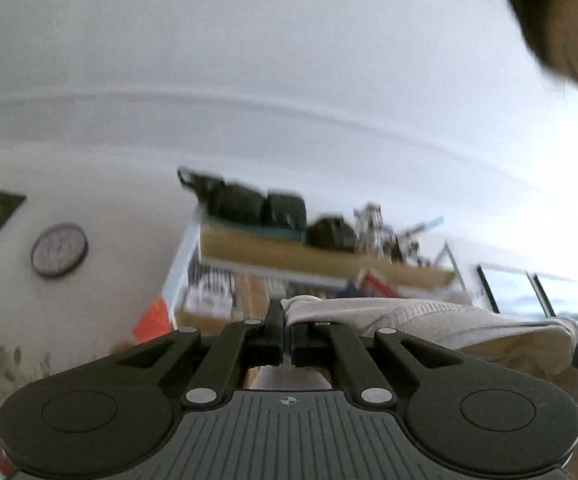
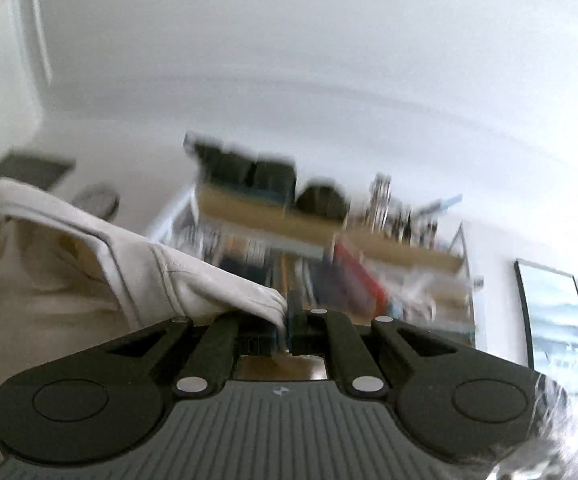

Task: Fold clothes
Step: 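Lift the T-shirt high with both grippers and shake it out, then lower the T-shirt flat onto the bed and open both grippers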

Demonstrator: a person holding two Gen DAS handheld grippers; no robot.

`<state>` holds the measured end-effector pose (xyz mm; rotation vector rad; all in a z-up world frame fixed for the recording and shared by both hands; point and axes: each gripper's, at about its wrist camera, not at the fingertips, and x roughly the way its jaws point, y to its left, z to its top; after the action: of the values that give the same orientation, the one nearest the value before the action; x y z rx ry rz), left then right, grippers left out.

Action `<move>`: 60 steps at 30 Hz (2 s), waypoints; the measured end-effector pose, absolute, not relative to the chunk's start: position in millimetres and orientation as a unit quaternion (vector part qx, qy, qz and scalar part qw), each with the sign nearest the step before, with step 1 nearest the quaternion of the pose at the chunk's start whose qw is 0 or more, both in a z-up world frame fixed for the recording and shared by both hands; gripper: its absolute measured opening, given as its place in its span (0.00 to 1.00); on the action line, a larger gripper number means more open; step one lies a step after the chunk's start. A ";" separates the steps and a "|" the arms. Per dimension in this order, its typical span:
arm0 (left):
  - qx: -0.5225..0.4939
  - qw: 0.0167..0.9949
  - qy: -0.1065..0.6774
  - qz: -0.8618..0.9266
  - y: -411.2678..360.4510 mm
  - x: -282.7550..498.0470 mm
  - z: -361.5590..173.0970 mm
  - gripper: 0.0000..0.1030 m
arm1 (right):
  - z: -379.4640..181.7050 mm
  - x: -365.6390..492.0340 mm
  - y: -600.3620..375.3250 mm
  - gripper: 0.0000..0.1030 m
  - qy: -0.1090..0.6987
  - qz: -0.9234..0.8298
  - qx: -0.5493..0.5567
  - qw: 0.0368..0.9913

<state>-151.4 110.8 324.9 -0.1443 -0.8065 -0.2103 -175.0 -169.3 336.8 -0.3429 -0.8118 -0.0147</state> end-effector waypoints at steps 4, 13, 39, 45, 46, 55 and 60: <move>-0.067 0.947 -0.301 -0.089 114.0 -112.4 311.6 0.02 | 333.3 -156.4 -168.6 0.05 -0.349 0.025 -0.159 0.923; 0.024 0.983 0.174 -0.051 111.5 61.7 105.9 0.03 | 135.4 35.4 -162.2 0.05 0.139 0.078 -0.143 0.977; 0.060 0.940 0.333 -0.032 118.6 233.5 15.4 0.58 | 4.4 265.3 -172.3 0.44 0.350 0.033 -0.206 0.913; 0.054 0.946 0.319 -0.026 148.3 132.5 10.3 0.69 | 12.7 187.2 -193.1 0.55 0.342 0.054 -0.151 0.926; 0.057 0.943 0.327 -0.022 149.7 118.2 6.4 0.69 | 12.9 172.2 -194.0 0.55 0.346 0.059 -0.141 0.926; 0.037 0.934 0.355 0.018 144.5 34.2 -7.7 0.69 | 4.1 51.5 -159.4 0.55 0.348 0.049 -0.089 0.932; 0.030 0.933 0.358 0.020 137.0 27.8 -8.5 0.69 | -3.8 10.0 -136.2 0.55 0.351 0.055 -0.095 0.930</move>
<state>27.8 137.0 -8.5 0.0623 0.7330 0.0409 10.0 -136.2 -3.8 -0.1939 0.7198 0.1118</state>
